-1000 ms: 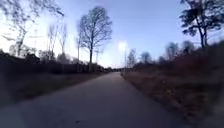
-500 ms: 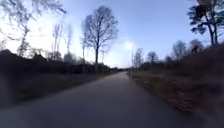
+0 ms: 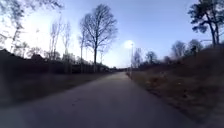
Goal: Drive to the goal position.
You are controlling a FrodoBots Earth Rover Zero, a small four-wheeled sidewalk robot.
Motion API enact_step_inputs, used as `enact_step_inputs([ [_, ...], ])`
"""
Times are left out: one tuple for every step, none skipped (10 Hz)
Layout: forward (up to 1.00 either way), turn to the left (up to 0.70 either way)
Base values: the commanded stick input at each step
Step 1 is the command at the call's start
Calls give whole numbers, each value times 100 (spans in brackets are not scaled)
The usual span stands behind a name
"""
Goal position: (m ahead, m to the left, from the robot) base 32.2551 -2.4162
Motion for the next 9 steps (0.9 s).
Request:
enact_step_inputs([
  [100,-3],
  [100,-40],
  [100,-40],
  [100,0],
  [100,0],
  [100,0],
  [100,0],
  [100,0],
  [100,0],
])
